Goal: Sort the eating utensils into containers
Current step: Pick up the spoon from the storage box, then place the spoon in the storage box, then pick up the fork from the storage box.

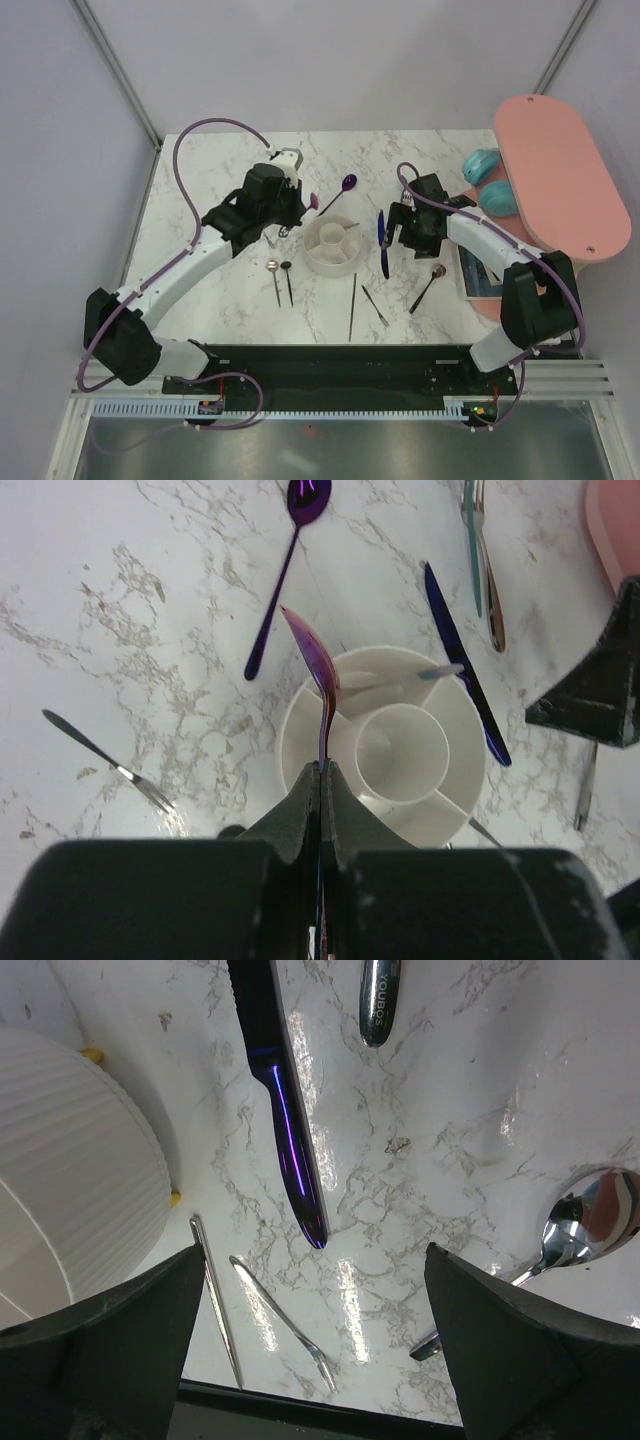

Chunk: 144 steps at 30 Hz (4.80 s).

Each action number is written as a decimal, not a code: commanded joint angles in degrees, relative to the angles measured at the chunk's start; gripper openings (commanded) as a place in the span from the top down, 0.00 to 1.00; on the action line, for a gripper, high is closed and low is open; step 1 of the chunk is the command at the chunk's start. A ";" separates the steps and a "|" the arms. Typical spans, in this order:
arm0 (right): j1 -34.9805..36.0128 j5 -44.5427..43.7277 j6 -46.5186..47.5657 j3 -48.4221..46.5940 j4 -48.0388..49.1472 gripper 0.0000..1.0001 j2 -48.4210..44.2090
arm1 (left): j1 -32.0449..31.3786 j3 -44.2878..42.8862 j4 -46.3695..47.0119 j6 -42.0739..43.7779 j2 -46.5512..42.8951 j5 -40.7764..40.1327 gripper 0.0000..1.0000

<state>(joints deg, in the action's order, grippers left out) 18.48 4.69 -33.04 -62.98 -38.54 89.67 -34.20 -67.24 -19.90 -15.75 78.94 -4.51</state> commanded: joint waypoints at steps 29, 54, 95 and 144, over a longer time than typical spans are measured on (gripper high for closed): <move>-0.20 -0.64 -3.00 2.25 3.39 0.02 0.51 | 0.18 4.14 -8.66 1.51 -1.60 9.61 0.98; -0.11 0.15 -2.39 1.81 2.95 0.02 -1.51 | 3.08 -3.94 -12.35 4.06 12.99 16.29 0.98; -0.20 1.55 -0.28 0.93 4.00 0.02 -2.22 | 4.22 -21.69 -20.35 4.76 21.87 10.41 0.55; 0.94 -2.67 14.13 -19.63 -7.05 0.03 10.43 | 17.93 0.18 -10.51 -9.92 1.04 7.24 0.57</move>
<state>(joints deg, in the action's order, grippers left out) 19.38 10.63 -24.45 -76.55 -40.99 97.36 -16.78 -68.25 -32.40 -24.82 81.62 3.44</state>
